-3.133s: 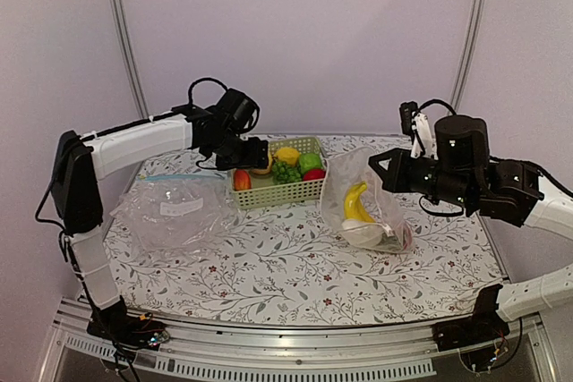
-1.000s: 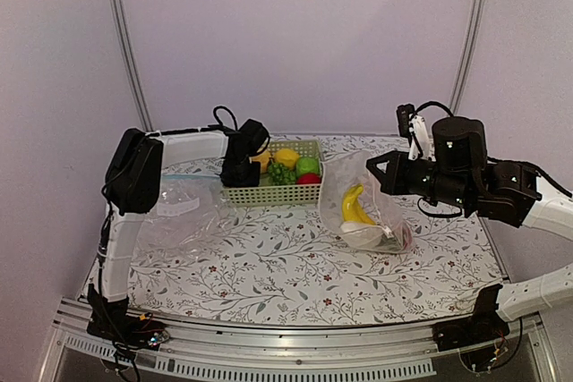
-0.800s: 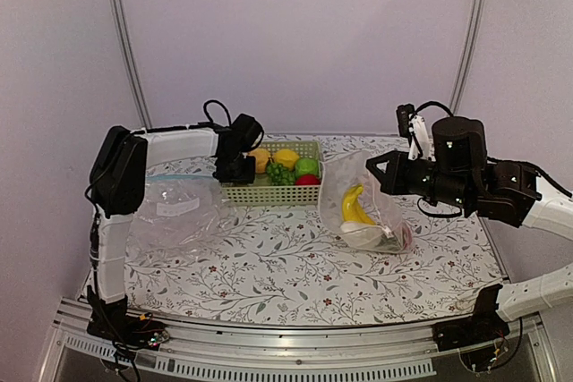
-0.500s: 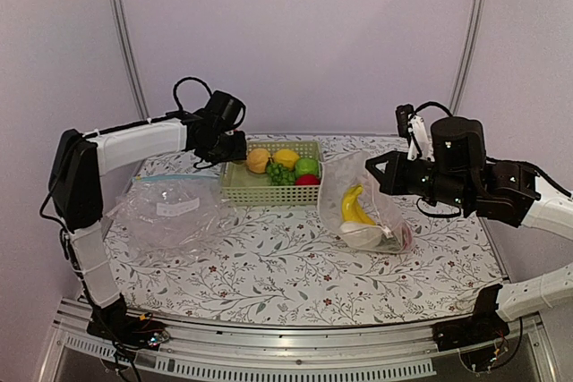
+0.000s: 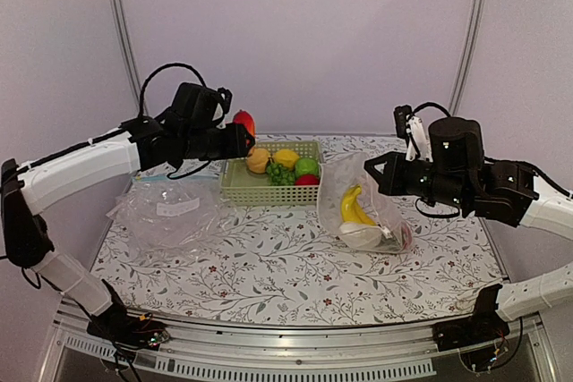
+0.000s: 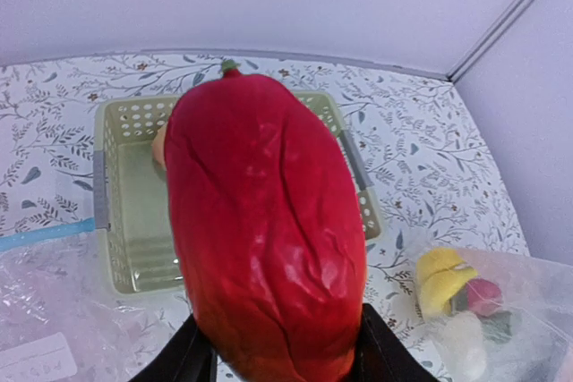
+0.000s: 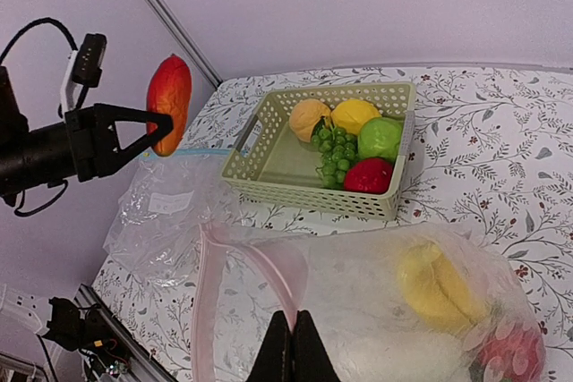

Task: Place the food in the zip-top bag and seal the zipper
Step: Place the fake fruit in the zipper food storage bag.

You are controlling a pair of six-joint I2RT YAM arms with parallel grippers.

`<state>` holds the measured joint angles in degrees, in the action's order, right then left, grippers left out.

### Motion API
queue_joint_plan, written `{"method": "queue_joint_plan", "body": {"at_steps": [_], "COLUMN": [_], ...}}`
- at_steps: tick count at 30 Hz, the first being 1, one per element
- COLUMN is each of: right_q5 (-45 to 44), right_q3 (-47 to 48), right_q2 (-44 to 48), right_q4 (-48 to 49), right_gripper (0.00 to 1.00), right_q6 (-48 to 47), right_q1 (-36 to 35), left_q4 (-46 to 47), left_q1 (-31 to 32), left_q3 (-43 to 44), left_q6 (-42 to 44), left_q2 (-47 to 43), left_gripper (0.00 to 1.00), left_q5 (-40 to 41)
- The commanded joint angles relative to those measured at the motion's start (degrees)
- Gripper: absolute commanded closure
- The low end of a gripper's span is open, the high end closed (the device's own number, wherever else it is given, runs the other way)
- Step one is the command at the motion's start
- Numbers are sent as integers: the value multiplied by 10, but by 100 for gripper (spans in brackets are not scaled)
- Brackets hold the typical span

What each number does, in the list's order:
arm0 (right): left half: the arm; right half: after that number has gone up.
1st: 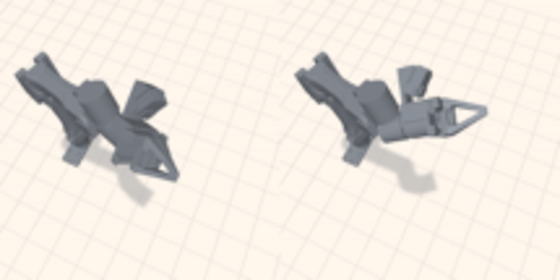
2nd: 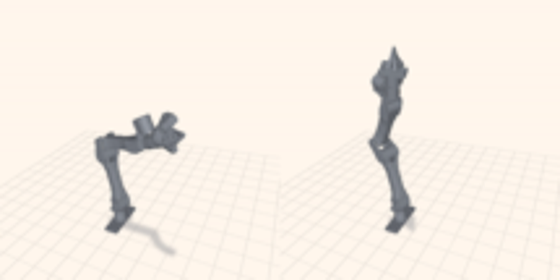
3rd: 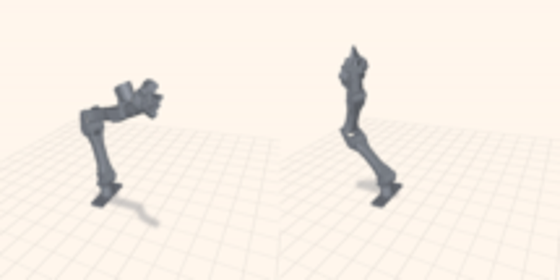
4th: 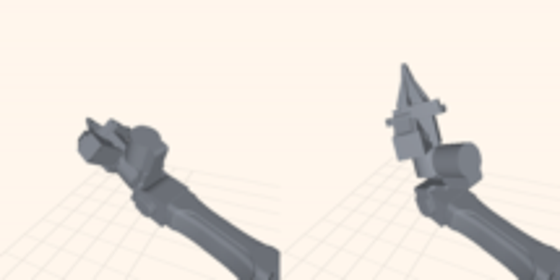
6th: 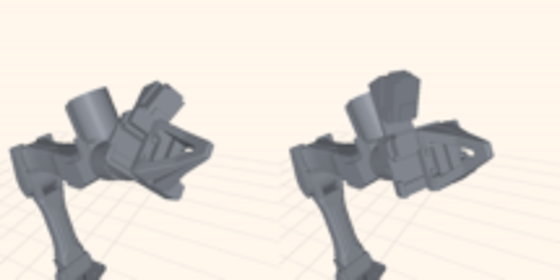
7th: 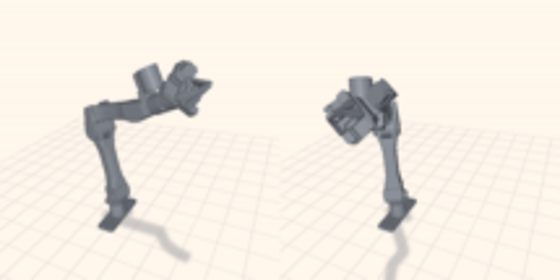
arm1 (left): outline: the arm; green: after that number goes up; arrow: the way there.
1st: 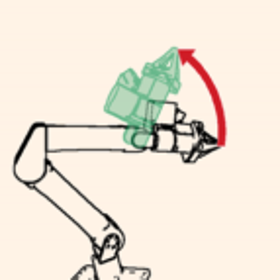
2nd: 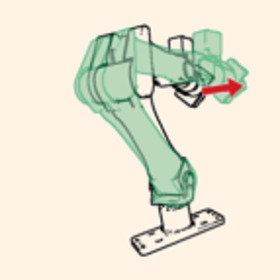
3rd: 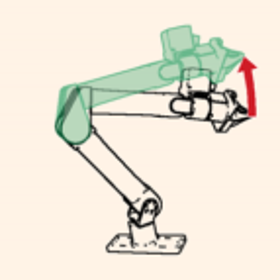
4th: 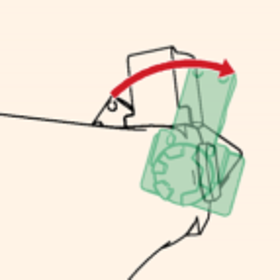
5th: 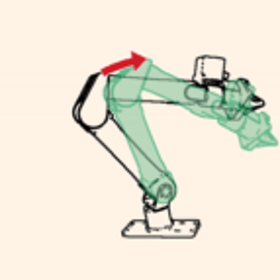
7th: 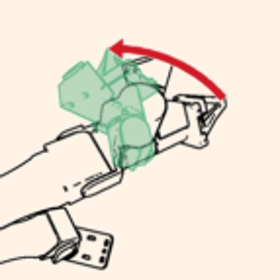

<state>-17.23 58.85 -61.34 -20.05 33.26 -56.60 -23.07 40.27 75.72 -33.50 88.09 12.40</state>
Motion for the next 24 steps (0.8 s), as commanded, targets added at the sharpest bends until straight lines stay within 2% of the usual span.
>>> {"method": "queue_joint_plan", "body": {"at_steps": [1,5,11,15,18,21,24], "right_q5": [4,5,3,6,10,14,13], "right_q3": [17,24,27,31,35,37,36], "right_q2": [-9,-16,-17,-21,-25,-26,-25], "right_q4": [7,4,4,5,5,7,7], "right_gripper": [100,100,100,100,100,100,100], "right_q6": [-4,-7,-10,-12,-13,-12,-13], "right_q1": [-3,-3,-3,-2,-2,-2,-2], "left_q4": [8,2,-2,-2,-16,-60,-132], "left_q1": [68,107,167,185,207,223,234], "left_q3": [-11,-22,-34,-21,0,34,78], "left_q6": [34,45,62,65,76,93,112], "left_q2": [-79,-118,-158,-149,-128,-95,-56], "left_gripper": [59,59,59,58,58,59,59], "left_q5": [5,-77,-140,-231,-268,-272,-222]}}
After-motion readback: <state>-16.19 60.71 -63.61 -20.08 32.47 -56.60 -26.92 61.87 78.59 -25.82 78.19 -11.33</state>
